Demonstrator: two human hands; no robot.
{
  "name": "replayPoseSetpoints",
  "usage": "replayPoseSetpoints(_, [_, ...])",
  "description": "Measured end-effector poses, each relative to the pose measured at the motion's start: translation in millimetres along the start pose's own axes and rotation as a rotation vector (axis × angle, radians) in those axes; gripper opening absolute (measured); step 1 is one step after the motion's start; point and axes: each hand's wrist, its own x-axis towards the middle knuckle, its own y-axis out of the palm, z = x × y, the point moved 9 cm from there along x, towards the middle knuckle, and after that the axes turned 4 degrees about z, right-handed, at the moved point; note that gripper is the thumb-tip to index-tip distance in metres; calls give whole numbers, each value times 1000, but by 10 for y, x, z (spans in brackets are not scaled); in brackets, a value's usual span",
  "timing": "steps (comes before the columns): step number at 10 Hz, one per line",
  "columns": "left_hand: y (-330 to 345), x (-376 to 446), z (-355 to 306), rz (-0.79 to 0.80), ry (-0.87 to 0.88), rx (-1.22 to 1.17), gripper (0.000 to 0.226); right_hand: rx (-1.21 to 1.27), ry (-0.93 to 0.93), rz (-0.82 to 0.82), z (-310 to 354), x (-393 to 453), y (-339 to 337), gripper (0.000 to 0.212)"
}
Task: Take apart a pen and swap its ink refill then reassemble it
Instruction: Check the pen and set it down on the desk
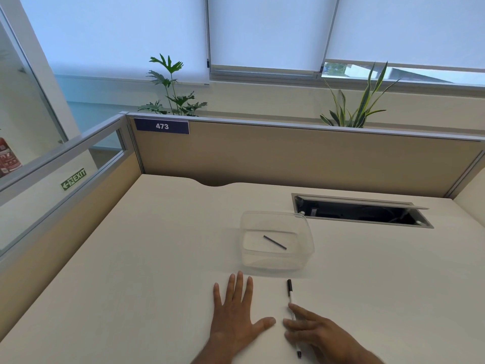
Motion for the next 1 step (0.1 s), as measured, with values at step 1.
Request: replayPoseSetpoints(1, [-27, 1, -18, -92, 14, -5, 100, -4, -32, -24, 66, 10, -36, 20])
